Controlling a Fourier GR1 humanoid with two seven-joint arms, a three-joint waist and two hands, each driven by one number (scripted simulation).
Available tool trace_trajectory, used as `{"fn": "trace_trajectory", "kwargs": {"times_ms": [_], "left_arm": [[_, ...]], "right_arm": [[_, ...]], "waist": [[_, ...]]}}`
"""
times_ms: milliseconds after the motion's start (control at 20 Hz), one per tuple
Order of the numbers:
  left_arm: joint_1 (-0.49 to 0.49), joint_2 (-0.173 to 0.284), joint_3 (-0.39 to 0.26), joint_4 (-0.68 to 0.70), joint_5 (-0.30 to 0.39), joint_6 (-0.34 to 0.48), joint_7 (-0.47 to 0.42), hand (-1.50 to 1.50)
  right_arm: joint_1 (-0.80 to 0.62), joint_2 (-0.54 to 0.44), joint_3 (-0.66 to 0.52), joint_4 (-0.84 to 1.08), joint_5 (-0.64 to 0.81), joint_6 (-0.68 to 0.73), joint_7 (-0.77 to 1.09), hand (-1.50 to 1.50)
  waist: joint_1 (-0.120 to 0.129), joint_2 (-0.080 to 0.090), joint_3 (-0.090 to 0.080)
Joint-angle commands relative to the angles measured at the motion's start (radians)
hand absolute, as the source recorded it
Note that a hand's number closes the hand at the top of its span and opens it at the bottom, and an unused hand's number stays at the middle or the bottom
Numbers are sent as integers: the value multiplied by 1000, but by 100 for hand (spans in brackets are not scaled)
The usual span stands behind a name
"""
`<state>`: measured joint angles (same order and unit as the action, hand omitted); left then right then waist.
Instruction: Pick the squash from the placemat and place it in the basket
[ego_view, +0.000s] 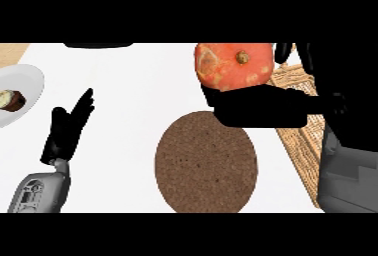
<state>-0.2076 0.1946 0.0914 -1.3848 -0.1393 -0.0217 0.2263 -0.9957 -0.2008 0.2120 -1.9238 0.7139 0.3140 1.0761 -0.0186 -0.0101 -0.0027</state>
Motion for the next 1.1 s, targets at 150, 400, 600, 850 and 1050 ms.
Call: {"fn": "trace_trajectory", "kwargs": {"times_ms": [150,400,600,850,1050], "left_arm": [[8,7,9,-11,9,-9,-3,0],[-5,-18,-18,-24,-14,13,6,0],[-6,-25,-19,5,-17,9,-27,0],[27,-16,0,-8,-1,-4,-19,0],[22,-5,-1,-28,-4,-16,-2,0]], "right_arm": [[-6,-176,-92,114,-55,262,76,150],[74,-349,-211,182,-79,285,-105,150],[184,-399,-295,106,-115,297,-181,150],[338,-439,-360,163,-123,241,-415,150],[376,-442,-376,264,-88,187,-537,150]], "waist": [[1,2,1],[5,8,3],[6,8,3],[15,10,3],[22,11,3]]}}
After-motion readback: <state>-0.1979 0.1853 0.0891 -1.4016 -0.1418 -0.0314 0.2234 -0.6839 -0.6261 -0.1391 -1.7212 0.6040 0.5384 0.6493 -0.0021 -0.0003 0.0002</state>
